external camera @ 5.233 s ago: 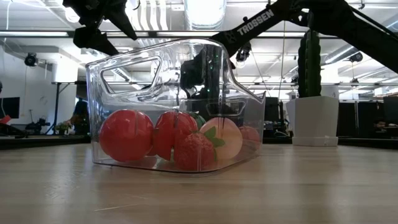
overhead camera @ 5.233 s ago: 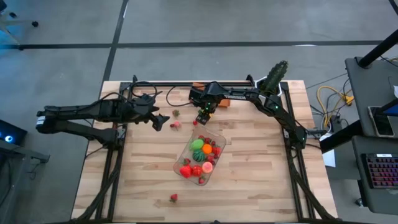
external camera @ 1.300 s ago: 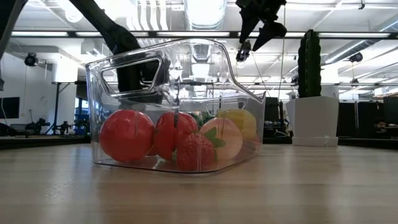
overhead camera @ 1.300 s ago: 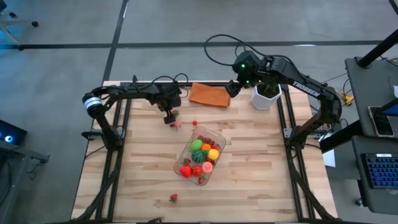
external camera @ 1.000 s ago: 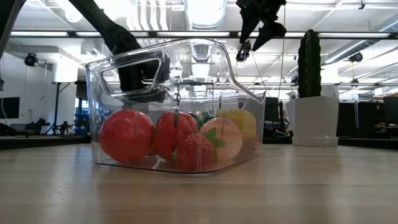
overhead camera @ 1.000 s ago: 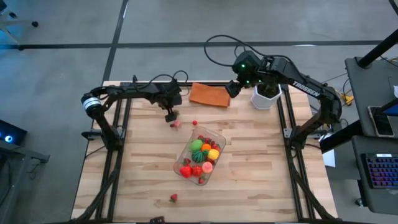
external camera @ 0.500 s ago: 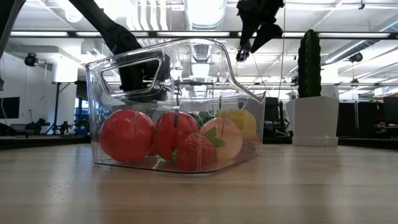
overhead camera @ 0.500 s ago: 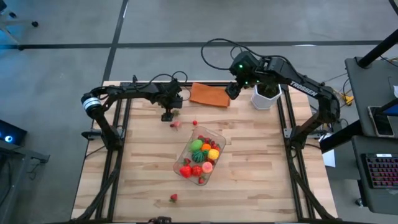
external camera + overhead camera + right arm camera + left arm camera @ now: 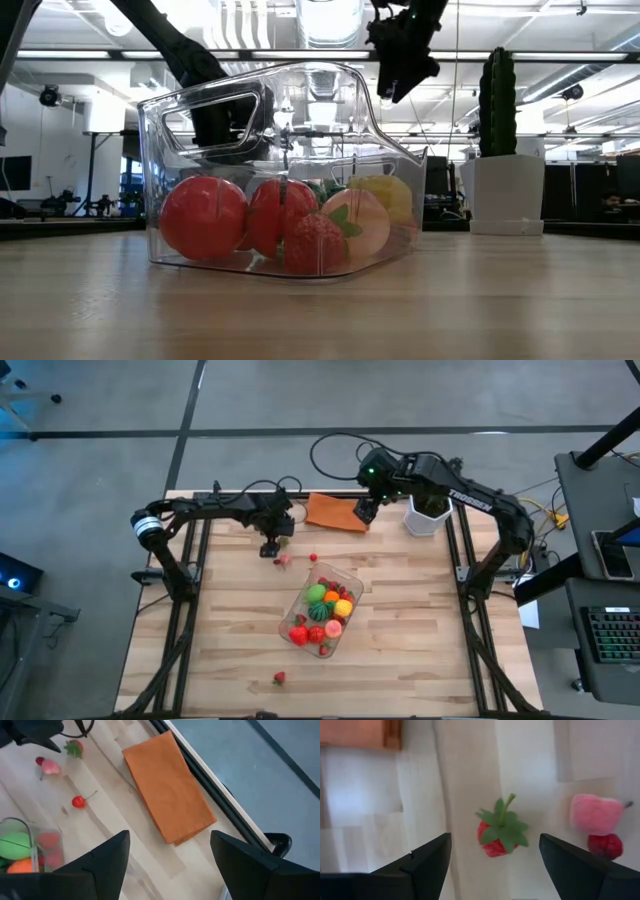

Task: Pick and placing Produce into tupperware
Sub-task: Put the top strawberry into the transparent bin

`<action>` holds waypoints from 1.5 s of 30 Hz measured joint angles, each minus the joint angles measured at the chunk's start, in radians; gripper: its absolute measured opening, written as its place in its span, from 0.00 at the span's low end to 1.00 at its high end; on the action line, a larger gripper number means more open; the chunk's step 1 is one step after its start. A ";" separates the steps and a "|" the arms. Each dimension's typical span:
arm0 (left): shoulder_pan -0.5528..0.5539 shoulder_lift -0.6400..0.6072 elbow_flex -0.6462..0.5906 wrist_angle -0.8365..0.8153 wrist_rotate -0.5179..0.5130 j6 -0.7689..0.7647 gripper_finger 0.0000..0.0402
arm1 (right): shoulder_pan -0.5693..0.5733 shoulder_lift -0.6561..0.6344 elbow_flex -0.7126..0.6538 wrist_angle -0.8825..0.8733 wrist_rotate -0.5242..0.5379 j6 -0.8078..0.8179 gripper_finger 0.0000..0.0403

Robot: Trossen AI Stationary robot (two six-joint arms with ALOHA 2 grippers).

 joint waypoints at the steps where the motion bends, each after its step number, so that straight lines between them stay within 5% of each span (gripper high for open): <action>1: -0.001 0.000 -0.003 0.001 0.008 0.000 0.71 | 0.000 0.006 0.000 0.000 0.000 -0.004 0.67; 27: -0.010 0.047 -0.022 0.067 -0.016 -0.005 0.70 | -0.005 0.034 0.000 0.055 0.000 -0.042 0.66; 45: -0.013 0.047 -0.020 0.062 -0.084 -0.006 0.31 | -0.019 0.033 0.000 0.051 0.000 -0.040 0.65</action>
